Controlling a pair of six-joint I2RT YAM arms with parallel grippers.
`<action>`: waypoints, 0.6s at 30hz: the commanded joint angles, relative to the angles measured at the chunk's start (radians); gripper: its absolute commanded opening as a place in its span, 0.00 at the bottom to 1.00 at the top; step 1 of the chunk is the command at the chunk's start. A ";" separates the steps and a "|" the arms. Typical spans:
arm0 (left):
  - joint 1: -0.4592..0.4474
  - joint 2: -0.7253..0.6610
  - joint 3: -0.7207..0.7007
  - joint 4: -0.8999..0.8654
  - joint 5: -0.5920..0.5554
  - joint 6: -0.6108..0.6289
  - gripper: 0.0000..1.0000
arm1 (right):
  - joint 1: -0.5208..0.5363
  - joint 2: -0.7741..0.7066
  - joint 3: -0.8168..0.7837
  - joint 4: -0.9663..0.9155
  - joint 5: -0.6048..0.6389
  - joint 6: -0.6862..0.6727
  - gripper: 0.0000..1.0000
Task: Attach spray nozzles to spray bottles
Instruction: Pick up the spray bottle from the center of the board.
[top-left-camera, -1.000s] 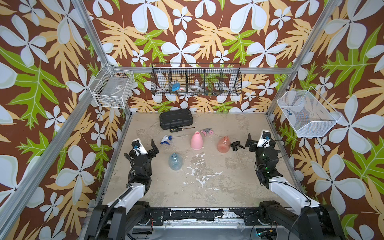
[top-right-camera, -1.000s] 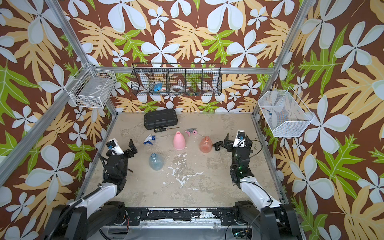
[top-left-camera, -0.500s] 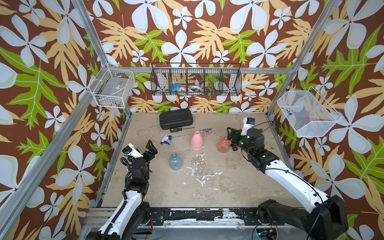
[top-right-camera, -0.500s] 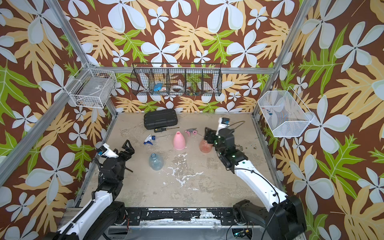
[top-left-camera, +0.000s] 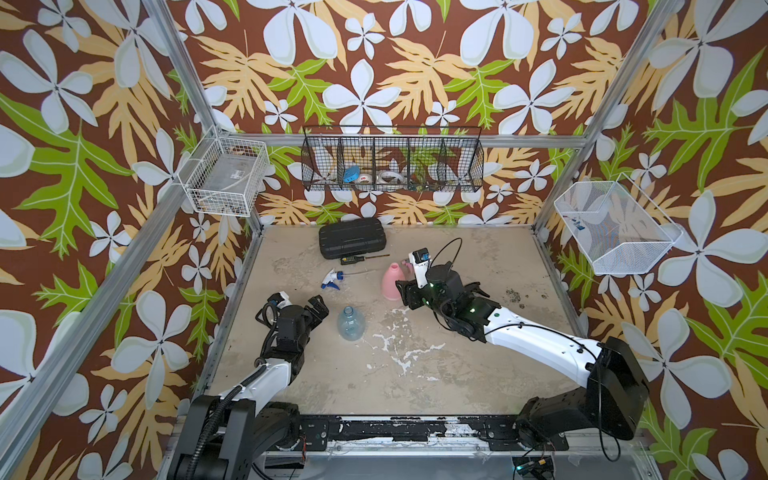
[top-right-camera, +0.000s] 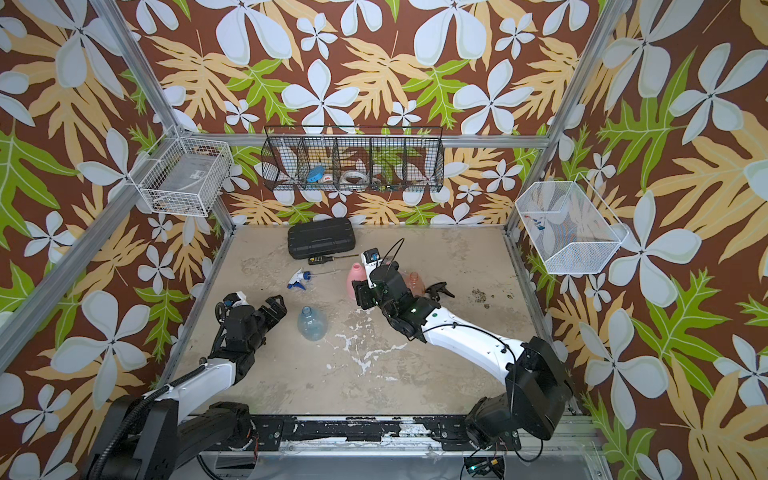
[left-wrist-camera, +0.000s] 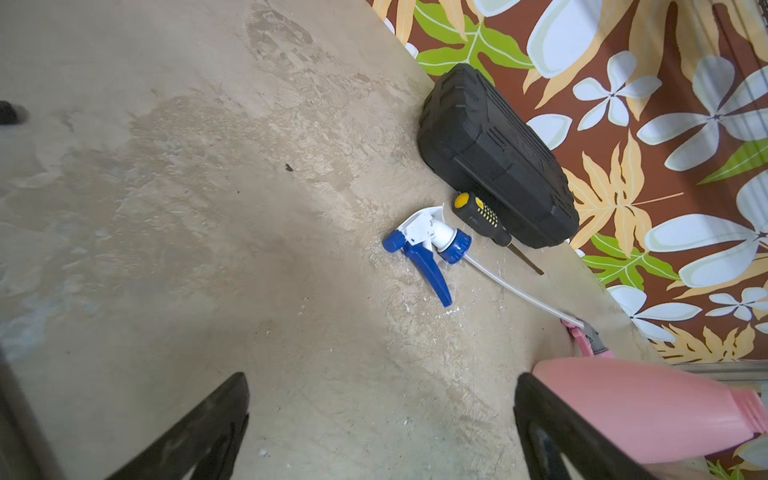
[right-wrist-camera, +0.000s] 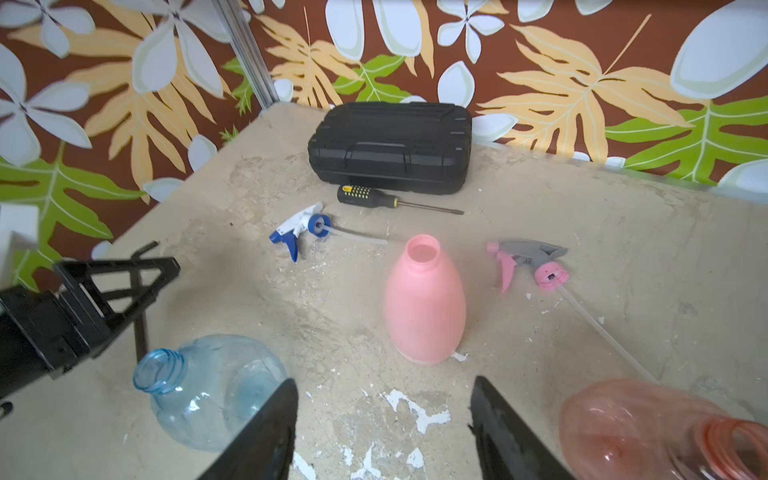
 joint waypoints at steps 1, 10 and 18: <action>0.002 0.017 0.041 -0.082 -0.051 -0.049 1.00 | 0.021 0.028 0.049 -0.022 -0.034 -0.043 0.65; 0.014 -0.027 0.112 -0.394 -0.349 -0.199 1.00 | 0.205 0.202 0.158 0.061 -0.010 -0.007 0.67; 0.032 -0.074 0.040 -0.310 -0.266 -0.201 1.00 | 0.278 0.324 0.261 0.073 0.046 -0.013 0.67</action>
